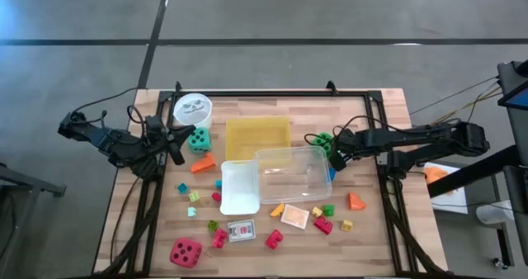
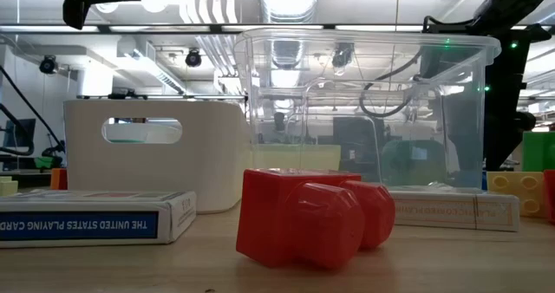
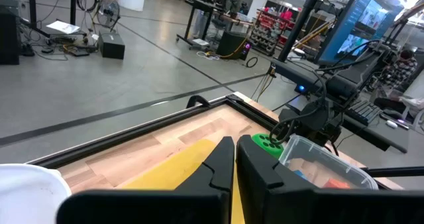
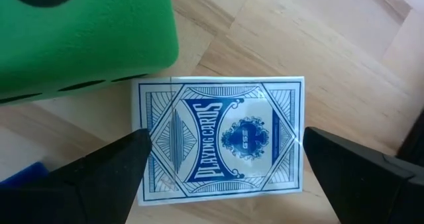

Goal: Pick & Place Toys
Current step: Put the blue game card pack into the transparent bin

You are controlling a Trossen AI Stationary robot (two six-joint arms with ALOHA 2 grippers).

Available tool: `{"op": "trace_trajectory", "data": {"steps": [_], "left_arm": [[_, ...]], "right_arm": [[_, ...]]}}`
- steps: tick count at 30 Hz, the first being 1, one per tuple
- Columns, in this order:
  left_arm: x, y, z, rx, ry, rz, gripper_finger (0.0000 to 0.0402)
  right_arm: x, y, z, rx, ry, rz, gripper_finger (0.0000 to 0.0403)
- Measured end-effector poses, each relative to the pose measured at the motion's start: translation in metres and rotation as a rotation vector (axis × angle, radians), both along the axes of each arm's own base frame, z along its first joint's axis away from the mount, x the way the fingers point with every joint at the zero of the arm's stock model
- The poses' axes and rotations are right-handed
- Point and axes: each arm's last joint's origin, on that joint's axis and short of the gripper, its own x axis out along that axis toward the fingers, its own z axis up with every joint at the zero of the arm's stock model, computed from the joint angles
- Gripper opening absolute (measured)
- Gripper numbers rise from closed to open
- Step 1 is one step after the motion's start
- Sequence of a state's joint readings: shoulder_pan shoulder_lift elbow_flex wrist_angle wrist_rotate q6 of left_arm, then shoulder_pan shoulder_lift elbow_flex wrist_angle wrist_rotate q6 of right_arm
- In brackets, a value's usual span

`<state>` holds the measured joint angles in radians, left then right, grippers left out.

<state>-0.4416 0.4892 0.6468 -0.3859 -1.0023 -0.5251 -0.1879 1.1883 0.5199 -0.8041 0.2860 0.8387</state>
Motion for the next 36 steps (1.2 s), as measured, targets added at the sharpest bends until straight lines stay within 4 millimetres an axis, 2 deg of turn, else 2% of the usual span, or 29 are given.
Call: {"op": "trace_trajectory", "data": {"steps": [9,16,24,28,36], "left_arm": [[0.000,0.000,0.000,0.000,0.000,0.000,0.0014],[0.000,0.000,0.000,0.000,0.000,0.000,0.0014],[0.000,0.000,0.000,0.000,0.000,0.000,0.0014],[0.000,0.000,0.000,0.000,0.000,0.000,0.0014],[0.002,-0.001,-0.001,0.005,0.012,-0.001,0.0014]], "right_arm": [[-0.001,0.001,-0.002,0.033,-0.017,-0.008,0.0396],[-0.001,0.005,-0.004,0.158,-0.043,-0.008,0.0396],[-0.002,0.007,-0.004,0.218,-0.055,-0.075,0.0396],[-0.002,0.008,0.005,0.276,-0.030,-0.089,0.0396],[0.002,0.007,0.034,0.244,-0.074,0.075,0.0396]]}}
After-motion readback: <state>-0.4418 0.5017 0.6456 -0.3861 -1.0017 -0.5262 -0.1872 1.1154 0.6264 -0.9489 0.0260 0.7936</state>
